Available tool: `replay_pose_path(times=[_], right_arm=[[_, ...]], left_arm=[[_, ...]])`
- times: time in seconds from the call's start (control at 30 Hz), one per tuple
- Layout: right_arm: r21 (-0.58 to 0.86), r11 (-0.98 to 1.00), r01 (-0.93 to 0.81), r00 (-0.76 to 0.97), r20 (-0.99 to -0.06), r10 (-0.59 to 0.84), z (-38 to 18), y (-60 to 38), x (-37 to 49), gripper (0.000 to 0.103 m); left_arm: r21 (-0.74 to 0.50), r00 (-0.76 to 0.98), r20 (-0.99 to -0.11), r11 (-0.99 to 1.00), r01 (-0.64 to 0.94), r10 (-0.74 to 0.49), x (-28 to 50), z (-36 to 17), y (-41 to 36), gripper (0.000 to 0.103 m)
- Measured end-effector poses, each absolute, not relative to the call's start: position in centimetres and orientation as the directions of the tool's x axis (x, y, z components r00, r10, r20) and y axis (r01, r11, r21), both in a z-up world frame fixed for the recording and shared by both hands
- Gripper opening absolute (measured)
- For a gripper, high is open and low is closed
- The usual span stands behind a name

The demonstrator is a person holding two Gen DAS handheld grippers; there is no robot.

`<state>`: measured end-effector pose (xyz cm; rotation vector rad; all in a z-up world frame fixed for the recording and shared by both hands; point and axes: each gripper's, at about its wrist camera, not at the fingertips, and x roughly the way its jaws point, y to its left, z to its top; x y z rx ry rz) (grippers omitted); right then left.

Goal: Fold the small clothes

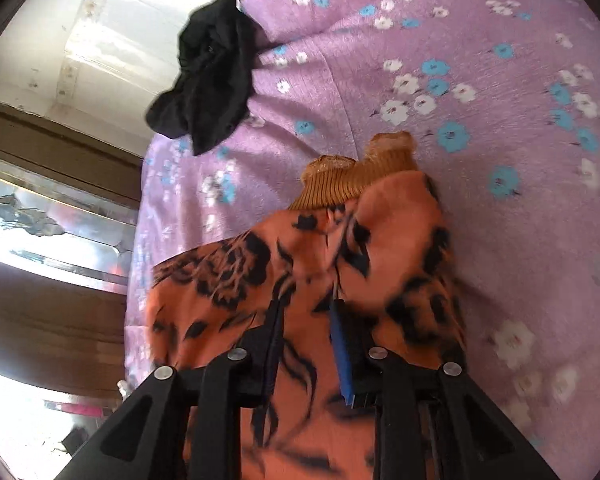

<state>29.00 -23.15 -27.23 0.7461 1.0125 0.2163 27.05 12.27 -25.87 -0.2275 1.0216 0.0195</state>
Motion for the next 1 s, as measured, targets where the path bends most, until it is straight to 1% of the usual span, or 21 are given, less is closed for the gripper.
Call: replay_pose_path(times=[0.1,0.23,0.27,0.3,0.33,0.37,0.43,0.57,0.63,0.73,0.77,0.83,0.9,1.0], right_arm=[[0.659,0.747,0.087,0.532,-0.664,0.525,-25.4,-22.7,25.3,0.029],[0.634,0.773,-0.011,0.502,-0.665,0.553,-24.6,-20.9,20.4,0.028],[0.630,0.776,-0.024,0.487,-0.670,0.560,-25.1,-20.3,19.5,0.029],[0.624,0.781,-0.027,0.468,-0.682,0.562,-25.8,-19.8,19.1,0.031],[0.601,0.799,-0.019,0.428,-0.718,0.549,-27.5,-19.0,18.9,0.032],[0.588,0.809,-0.022,0.400,-0.737,0.546,-29.0,-18.4,18.9,0.032],[0.599,0.799,-0.053,0.434,-0.707,0.558,-29.7,-18.3,18.7,0.032],[0.605,0.796,-0.040,0.395,-0.722,0.568,-28.8,-18.8,19.2,0.032],[0.614,0.788,-0.044,0.390,-0.716,0.579,-28.1,-19.3,19.2,0.032],[0.610,0.791,-0.049,0.436,-0.699,0.567,-27.3,-20.4,18.2,0.033],[0.615,0.787,-0.051,0.450,-0.689,0.568,-27.0,-20.9,18.1,0.034],[0.610,0.791,-0.053,0.498,-0.670,0.550,-26.4,-21.6,18.0,0.034],[0.608,0.793,-0.034,0.543,-0.655,0.525,-25.9,-22.7,18.9,0.034],[0.657,0.754,-0.006,0.582,-0.611,0.536,-25.9,-24.3,20.3,0.034]], left_arm=[[-0.134,0.571,-0.820,0.985,-0.108,-0.049,26.4,-24.8,12.1,0.067],[-0.142,0.505,-0.861,0.982,-0.122,-0.062,26.6,-26.2,12.2,0.067],[-0.111,0.482,-0.876,0.986,-0.122,-0.039,26.5,-26.9,11.9,0.067],[-0.085,0.458,-0.889,0.990,-0.110,-0.025,26.6,-27.6,11.5,0.067],[-0.061,0.425,-0.905,0.994,-0.091,-0.016,26.8,-28.5,11.0,0.067],[-0.035,0.433,-0.901,0.996,-0.083,0.004,26.8,-28.6,10.7,0.067],[-0.010,0.447,-0.894,0.998,-0.066,0.021,26.7,-28.3,10.4,0.067],[-0.092,0.477,-0.878,0.991,-0.099,-0.034,26.5,-27.5,11.5,0.067],[-0.099,0.523,-0.852,0.989,-0.110,-0.027,26.2,-26.3,12.0,0.067],[-0.115,0.598,-0.801,0.985,-0.132,-0.013,25.8,-24.8,12.3,0.067],[-0.121,0.620,-0.785,0.983,-0.137,-0.011,26.0,-24.3,12.4,0.067],[-0.134,0.648,-0.761,0.984,-0.113,-0.030,27.2,-23.4,12.2,0.067],[-0.139,0.645,-0.762,0.987,-0.080,-0.055,29.1,-23.0,11.1,0.067],[-0.109,0.608,-0.793,0.992,-0.069,-0.044,31.5,-23.8,9.7,0.067]])
